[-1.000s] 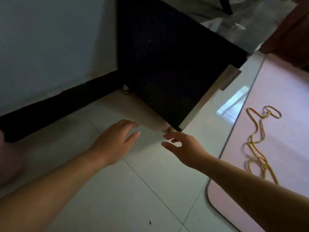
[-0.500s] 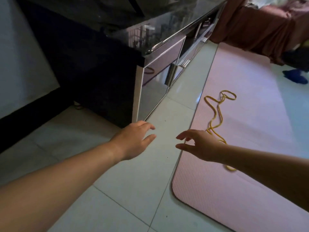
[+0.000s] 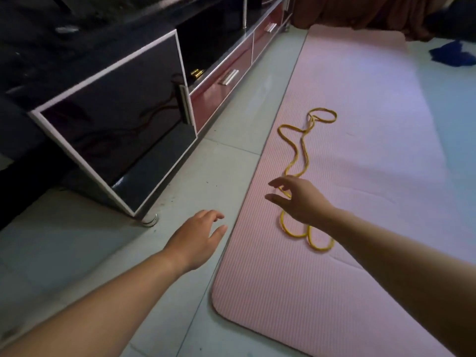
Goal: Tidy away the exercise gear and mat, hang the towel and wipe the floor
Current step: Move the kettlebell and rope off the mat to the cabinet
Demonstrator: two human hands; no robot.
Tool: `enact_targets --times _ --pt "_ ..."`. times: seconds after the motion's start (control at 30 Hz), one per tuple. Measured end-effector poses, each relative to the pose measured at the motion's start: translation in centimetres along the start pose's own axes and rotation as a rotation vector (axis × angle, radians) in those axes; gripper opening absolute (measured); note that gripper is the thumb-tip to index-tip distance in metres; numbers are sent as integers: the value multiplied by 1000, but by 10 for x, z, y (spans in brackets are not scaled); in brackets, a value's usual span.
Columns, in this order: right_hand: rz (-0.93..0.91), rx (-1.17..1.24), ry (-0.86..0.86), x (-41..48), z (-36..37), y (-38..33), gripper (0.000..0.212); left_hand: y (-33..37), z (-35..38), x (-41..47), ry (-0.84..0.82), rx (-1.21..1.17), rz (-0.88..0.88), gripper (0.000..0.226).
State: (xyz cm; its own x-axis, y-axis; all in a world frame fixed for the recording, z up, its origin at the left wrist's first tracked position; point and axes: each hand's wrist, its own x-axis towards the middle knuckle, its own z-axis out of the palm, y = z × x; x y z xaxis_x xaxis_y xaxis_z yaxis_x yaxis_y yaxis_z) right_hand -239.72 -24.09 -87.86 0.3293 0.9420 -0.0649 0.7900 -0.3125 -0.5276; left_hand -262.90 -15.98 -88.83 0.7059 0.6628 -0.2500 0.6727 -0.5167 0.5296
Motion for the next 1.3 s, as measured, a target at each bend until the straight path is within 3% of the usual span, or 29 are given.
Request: enact_targets --times 0.13,0.37,0.7,0.9,1.07,1.3 --pt "65 43 90 13 24 49 41 23 25 31 -37 5 -51 39" --pt "181 -67 44 19 72 96 54 19 76 69 -147 123 -176 42" --pt "378 -11 140 33 70 149 60 -2 104 120 -83 208 -39 52" --pt "349 -23 73 37 76 156 55 -12 131 125 -128 256 -31 63" --pt "329 2 143 28 78 157 45 -17 141 109 -81 272 4 72" --pt "370 -6 138 14 77 154 31 -24 142 105 -92 296 41 64"
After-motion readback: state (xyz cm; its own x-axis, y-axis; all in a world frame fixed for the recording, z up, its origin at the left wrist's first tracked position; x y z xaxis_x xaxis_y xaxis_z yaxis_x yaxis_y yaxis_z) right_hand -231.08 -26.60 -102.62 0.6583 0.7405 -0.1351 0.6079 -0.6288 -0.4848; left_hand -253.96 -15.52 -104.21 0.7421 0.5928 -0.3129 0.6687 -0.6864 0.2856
